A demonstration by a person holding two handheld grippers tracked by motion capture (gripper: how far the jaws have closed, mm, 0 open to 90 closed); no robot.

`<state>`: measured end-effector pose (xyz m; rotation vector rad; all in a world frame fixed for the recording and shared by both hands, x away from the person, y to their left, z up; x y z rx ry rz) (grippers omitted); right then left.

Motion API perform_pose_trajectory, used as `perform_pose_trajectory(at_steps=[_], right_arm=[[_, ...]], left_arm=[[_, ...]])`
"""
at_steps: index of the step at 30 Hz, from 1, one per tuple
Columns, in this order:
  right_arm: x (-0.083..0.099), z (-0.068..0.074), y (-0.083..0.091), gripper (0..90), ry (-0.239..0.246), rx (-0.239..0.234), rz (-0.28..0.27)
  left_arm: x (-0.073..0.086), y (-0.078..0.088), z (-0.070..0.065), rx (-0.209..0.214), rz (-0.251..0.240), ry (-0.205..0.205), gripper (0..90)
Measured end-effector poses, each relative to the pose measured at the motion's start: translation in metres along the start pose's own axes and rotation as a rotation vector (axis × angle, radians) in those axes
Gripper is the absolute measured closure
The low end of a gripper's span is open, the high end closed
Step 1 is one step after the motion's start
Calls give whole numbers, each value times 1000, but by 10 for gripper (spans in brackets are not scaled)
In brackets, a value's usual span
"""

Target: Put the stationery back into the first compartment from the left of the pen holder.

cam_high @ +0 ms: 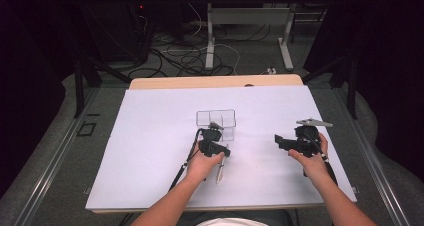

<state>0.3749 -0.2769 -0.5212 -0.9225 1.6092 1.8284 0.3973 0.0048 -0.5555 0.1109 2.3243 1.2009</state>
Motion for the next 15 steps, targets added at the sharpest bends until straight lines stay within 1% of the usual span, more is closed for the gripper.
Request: perform_pose_trajectory(at_steps=[9,15], right_arm=[[0,1,0,146,6,-2,0],[0,1,-1,146,2,-3,2]], left_arm=[[-2,0,0,-18,19,5,765],[-3,0,1,-14,25,6,776]])
Point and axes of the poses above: each handheld gripper's, and its own axes: y roughly backward along the jaws, x roughly out of its underside, z roughly to its left, the point moved 2 cm from there along -y, roughly forward along the jaws, and after that the axes turned 8 degrees about x, right-handed, at the moved point
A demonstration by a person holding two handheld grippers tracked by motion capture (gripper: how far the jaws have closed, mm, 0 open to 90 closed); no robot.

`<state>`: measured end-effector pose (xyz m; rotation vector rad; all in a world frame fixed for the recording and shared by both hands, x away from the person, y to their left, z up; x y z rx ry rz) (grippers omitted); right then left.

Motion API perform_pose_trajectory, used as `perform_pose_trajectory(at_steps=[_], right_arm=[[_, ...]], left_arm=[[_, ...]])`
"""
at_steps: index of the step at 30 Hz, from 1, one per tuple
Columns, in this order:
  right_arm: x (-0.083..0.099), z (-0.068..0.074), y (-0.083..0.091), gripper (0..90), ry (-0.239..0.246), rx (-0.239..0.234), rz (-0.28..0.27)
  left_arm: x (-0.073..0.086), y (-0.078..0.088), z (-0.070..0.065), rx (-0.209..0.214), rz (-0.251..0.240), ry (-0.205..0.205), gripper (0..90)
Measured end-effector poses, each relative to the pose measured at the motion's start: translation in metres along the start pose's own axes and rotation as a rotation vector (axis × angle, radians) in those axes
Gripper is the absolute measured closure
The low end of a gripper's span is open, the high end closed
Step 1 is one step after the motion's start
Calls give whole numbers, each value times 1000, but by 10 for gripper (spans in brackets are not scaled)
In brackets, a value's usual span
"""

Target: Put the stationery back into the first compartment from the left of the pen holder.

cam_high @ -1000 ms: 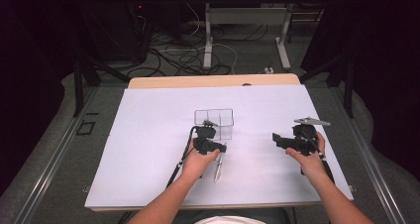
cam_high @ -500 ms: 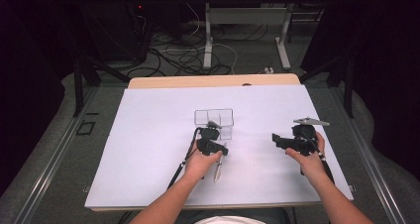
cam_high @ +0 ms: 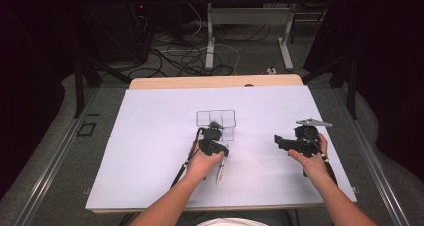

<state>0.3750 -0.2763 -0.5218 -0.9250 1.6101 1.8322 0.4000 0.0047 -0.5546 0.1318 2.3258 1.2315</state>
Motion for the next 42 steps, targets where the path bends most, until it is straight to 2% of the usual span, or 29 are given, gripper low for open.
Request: perform_pose_trajectory(at_steps=[3,4,6,8,11,15,16,24,27,42], right_arm=[[0,0,0,146,0,1,1],[0,0,0,146,3,1,1],[0,0,-1,146,8,-1,2],[1,0,-1,146,7,-1,4],[1,0,-1,146,7,1,5],[1,0,-1,146,7,0,6],[1,0,-1,146,6,0,6],[1,0,-1,146,7,-1,5],[1,0,-1,146,6,-1,6],[1,0,-2,146,6,-1,10]], left_arm=[[0,0,0,3,1,16,784],[0,1,0,3,5,7,787],[0,0,0,28,7,32,794],[0,1,-1,42,10,30,797],[0,2,-2,41,10,18,798],[1,3,-3,66,-2,36,799],[1,4,-3,67,4,19,799],[-1,13,-11,83,-9,0,803],[-2,17,-13,82,-12,-25,803],[-4,30,-13,107,-67,-17,802]])
Point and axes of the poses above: each handheld gripper's, and its own axes: y roughly backward along the jaws, x roughly out of its underside, z roughly to its left, the point moved 2 cm from there along -y, roughly forward along the jaws, and after that the axes turned 8 degrees about x, right-handed, at the moved point
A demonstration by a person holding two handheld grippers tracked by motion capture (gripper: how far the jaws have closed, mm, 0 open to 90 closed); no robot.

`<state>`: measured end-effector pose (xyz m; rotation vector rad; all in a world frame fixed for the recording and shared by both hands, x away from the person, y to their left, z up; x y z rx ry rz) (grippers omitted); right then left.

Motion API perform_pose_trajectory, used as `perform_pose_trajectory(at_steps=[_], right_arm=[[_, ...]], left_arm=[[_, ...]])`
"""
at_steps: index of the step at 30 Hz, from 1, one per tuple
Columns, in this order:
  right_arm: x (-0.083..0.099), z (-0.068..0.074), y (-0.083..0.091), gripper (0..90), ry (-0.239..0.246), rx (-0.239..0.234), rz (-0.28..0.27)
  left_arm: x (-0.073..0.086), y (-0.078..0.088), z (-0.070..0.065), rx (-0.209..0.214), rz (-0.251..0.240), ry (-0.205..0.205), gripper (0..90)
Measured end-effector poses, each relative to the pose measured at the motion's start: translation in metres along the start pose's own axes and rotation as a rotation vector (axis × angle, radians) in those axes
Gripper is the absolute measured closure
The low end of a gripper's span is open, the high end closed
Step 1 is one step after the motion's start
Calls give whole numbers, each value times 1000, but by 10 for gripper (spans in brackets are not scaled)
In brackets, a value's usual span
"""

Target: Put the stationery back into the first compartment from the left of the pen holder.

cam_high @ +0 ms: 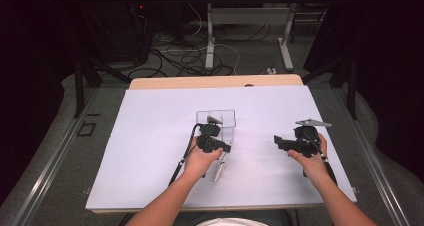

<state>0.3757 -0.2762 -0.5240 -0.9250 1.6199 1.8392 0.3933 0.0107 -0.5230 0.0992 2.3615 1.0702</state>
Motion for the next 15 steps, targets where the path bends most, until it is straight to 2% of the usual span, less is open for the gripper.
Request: perform_pose_trajectory(at_steps=[7,15], right_arm=[[1,0,-1,146,5,-1,3],[1,1,-2,146,5,-6,7]], left_arm=[[-2,6,-3,33,-13,-10,802],[-5,14,-6,37,-37,-17,802]])
Point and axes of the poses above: each handheld gripper's, and its own axes: y roughly backward along the jaws, x roughly out of its underside, z roughly to its left, the point moved 2 cm from there along -y, roughly forward along the jaws, and after that the axes turned 8 degrees about x, right-handed, at the moved point
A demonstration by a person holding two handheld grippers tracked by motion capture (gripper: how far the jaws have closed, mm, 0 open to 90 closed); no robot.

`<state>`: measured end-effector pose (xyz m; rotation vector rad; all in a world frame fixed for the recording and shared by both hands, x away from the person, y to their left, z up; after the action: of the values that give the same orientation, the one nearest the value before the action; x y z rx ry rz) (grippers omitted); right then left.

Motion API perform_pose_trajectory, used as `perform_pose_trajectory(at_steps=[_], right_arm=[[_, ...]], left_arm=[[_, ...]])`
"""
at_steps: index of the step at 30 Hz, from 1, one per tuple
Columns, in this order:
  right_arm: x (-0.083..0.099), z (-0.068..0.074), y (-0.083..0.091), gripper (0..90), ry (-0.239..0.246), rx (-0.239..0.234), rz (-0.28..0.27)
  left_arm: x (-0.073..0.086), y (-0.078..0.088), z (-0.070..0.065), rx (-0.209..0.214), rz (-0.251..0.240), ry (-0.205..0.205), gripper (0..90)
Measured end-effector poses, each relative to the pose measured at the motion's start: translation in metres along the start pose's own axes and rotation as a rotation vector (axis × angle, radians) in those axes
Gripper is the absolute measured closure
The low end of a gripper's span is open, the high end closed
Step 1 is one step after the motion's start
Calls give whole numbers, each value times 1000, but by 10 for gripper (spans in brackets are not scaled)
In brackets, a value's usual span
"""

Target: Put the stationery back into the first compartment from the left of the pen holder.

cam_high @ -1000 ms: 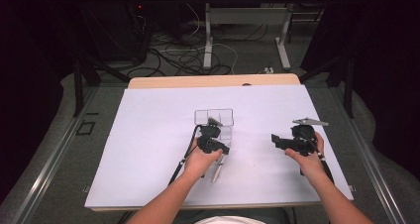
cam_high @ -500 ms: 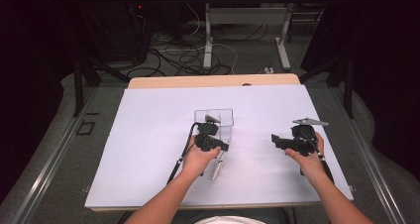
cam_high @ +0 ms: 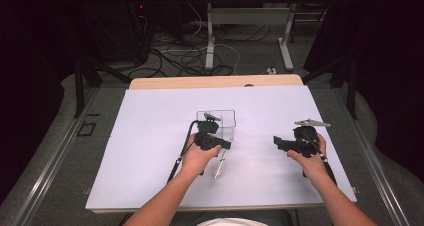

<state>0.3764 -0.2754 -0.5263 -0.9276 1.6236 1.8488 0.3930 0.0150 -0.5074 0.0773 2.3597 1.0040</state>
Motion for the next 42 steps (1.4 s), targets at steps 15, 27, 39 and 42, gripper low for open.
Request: perform_pose_trajectory(at_steps=[15,27,39,42], right_arm=[[1,-1,-2,147,-7,-4,6],[1,-1,-2,147,-6,-4,5],[1,-2,-3,147,-9,-3,6],[1,-1,-4,148,-3,-7,5]], left_arm=[[-9,13,-5,34,-46,-23,802],[-17,29,-6,34,-120,-36,801],[-27,43,-5,24,-189,-69,802],[-30,49,-5,12,-236,-92,802]])
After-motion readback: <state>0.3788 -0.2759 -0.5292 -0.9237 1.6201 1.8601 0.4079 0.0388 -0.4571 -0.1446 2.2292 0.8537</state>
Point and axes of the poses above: each handheld gripper's, and its own axes: y roughly backward along the jaws, x roughly out of its underside, z roughly to its left, the point moved 2 cm from there along -y, roughly forward along the jaws, and after that the axes turned 8 degrees about x, right-handed, at the moved point
